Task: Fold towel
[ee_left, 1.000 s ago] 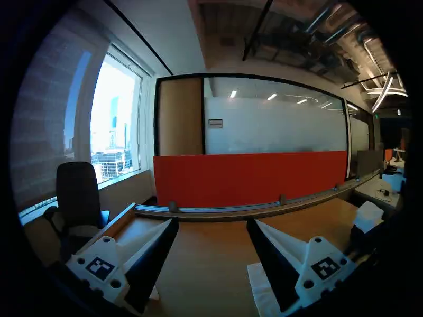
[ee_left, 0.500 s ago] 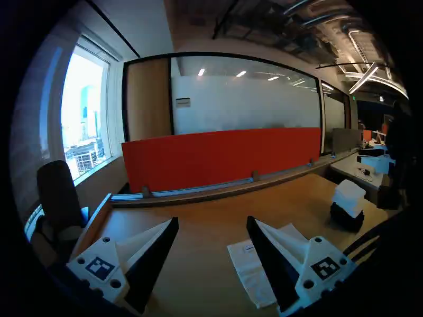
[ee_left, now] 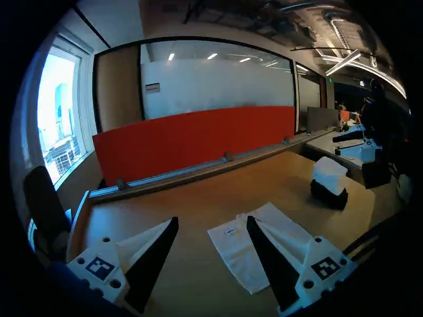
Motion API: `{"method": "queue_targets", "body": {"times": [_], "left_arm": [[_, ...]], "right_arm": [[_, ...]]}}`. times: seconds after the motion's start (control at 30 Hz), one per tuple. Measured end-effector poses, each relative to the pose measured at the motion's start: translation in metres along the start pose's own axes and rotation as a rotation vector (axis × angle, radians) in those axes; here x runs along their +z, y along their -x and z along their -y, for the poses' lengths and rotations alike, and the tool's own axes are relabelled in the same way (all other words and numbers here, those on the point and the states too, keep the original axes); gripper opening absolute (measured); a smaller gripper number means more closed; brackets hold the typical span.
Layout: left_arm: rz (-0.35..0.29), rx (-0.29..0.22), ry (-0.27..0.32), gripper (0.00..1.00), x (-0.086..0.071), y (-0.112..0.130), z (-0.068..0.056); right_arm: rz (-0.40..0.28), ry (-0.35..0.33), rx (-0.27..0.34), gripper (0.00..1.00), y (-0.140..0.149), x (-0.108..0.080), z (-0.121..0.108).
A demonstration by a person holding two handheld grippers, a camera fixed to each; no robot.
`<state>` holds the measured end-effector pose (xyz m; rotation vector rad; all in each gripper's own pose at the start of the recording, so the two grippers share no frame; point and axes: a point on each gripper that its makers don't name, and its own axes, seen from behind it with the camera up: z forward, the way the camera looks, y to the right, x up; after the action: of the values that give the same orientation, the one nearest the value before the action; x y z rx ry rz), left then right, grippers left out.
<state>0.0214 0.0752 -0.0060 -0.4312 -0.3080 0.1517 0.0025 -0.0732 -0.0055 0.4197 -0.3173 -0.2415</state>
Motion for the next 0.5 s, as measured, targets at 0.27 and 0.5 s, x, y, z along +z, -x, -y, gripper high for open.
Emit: {"method": "queue_targets", "body": {"times": [0.27,0.5], "left_arm": [[0.056,0.033,0.041,0.96,0.006,0.023,-0.013],[0.097,0.046,0.069,0.96,0.009,0.044,-0.022]], "right_arm": [[0.053,-0.047,-0.009,0.91,0.020,0.003,0.013],[0.092,-0.072,-0.028,0.91,0.038,0.005,0.019]]}}
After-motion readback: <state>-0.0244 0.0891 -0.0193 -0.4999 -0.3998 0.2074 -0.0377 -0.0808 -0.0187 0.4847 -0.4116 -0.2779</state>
